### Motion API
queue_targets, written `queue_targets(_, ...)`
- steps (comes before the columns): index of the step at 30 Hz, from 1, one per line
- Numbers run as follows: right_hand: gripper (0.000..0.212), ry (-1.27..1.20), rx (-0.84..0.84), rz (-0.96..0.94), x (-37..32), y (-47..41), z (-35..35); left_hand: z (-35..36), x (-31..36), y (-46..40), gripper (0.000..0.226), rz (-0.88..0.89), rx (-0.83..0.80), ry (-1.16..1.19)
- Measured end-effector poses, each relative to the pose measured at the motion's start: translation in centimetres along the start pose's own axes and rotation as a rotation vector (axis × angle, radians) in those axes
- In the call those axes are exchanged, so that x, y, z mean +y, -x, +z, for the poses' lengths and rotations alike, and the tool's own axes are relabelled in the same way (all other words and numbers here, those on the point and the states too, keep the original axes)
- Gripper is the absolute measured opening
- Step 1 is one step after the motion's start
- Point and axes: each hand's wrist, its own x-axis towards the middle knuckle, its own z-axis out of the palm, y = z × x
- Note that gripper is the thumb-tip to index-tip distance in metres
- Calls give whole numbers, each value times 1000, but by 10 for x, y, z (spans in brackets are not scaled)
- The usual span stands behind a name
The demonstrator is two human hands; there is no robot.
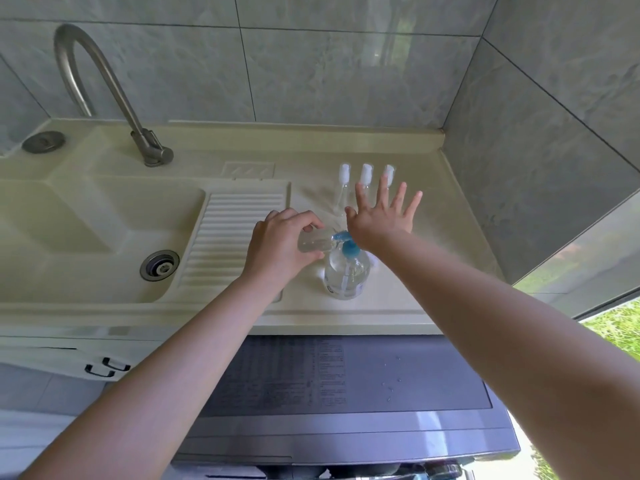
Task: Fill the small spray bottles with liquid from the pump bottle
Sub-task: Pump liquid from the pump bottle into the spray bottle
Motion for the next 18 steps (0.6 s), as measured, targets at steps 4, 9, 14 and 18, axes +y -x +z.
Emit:
queue_targets(4, 59, 28, 86, -20, 1, 3, 4, 0, -1, 1, 43, -3, -1, -3)
queue_targets(9, 62, 47, 149, -27, 3, -1, -9, -3, -2, 0, 44, 3, 0, -12)
queue_targets(14, 59, -54, 42, 13, -2, 7, 11, -2, -2, 1, 45, 5, -10, -26)
queue_targets(18, 62, -8, 60, 17, 0, 5, 6, -2, -2, 1, 45, 4, -20, -20)
